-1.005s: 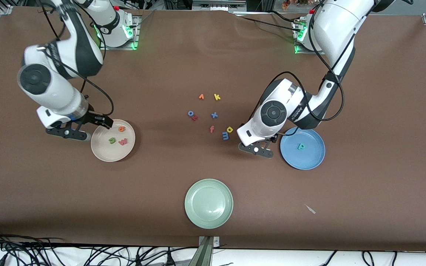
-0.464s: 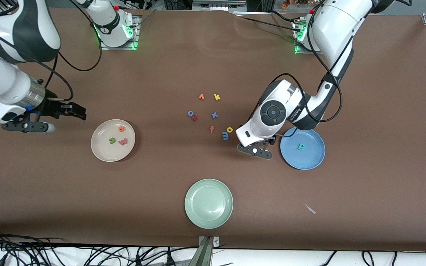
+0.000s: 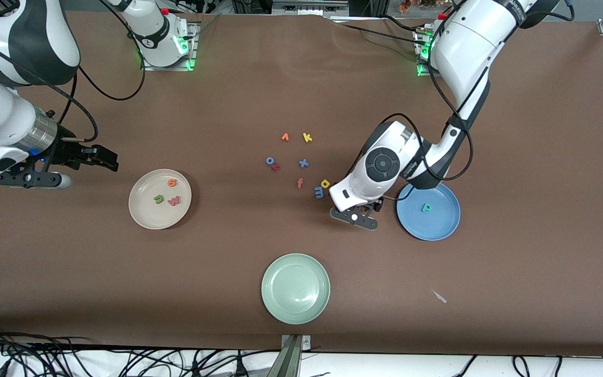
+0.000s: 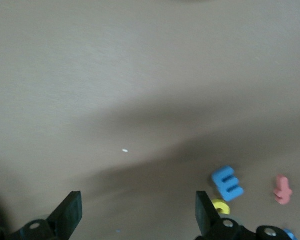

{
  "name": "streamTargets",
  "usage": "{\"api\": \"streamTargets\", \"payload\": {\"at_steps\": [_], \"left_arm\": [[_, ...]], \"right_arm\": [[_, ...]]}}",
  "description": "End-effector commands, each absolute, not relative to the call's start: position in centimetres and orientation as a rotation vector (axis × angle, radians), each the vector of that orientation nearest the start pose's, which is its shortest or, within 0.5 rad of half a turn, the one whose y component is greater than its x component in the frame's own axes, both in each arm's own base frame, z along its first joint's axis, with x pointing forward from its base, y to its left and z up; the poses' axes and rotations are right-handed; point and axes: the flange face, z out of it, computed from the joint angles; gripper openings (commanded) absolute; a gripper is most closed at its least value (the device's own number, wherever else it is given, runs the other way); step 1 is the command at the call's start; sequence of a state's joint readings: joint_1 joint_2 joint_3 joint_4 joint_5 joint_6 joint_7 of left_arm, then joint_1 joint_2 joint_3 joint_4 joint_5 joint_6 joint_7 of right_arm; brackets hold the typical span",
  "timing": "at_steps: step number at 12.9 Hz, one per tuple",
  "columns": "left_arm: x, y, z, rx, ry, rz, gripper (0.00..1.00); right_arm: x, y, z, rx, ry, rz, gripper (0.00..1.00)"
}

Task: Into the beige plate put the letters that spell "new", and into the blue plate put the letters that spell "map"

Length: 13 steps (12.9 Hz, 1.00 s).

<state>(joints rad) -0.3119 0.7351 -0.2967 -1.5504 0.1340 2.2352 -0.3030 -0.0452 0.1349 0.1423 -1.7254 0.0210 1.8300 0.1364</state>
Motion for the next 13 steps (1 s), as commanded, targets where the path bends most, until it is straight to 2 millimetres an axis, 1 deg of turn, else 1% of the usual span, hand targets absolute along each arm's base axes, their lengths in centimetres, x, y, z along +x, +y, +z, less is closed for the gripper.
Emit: {"api": "streamTargets", "payload": {"at_steps": [1, 2, 3, 4, 5, 6, 7, 8, 10, 11, 12, 13], "left_arm": [[57.7, -40.3, 22.6, -3.153, 0.622, 0.076, 1.0], [56.0, -42.4, 22.4, -3.142, 0.686, 0.072, 1.0], [54.9, -43.3, 21.1, -3.142, 0.715, 0.066, 1.0], [52.4, -45.3, 20.0, -3.127, 0.793, 0.055, 1.0], [51.6, -45.8, 19.5, -3.086, 0.857, 0.02, 1.0], [51.5, -45.2, 18.8, -3.01, 0.926, -0.009, 1.0], [51.4, -45.1, 18.3, -2.975, 0.96, -0.02, 1.0], [51.4, -44.9, 17.8, -2.965, 0.967, -0.015, 0.99], [51.3, -44.8, 17.6, -2.964, 0.968, -0.01, 0.94], [51.3, -44.8, 17.5, -2.952, 0.979, -0.015, 0.86], [51.3, -44.8, 17.2, -2.939, 0.991, -0.016, 0.75], [51.2, -44.7, 16.9, -2.936, 0.993, -0.011, 0.57]], "right_arm": [[59.0, 4.6, 51.5, -3.093, 0.071, 0.117, 0.99], [58.7, 4.4, 52.5, -3.096, 0.075, 0.108, 1.0], [58.6, 3.9, 52.8, -3.1, 0.086, 0.1, 0.99], [58.3, 3.9, 53.3, -3.101, 0.085, 0.1, 1.0], [58.0, 3.9, 53.5, -3.1, 0.085, 0.107, 1.0], [57.8, 3.7, 53.7, -3.101, 0.089, 0.124, 1.0], [57.6, 3.6, 53.9, -3.103, 0.091, 0.131, 1.0], [57.5, 3.7, 54.1, -3.107, 0.085, 0.135, 1.0], [58.0, 3.6, 54.7, -3.11, 0.084, 0.109, 1.0], [58.2, 3.6, 54.5, -3.112, 0.077, 0.108, 1.0], [58.3, 3.5, 54.5, -3.113, 0.062, 0.101, 1.0], [58.5, 3.5, 54.1, -3.112, 0.055, 0.105, 1.0]]}}
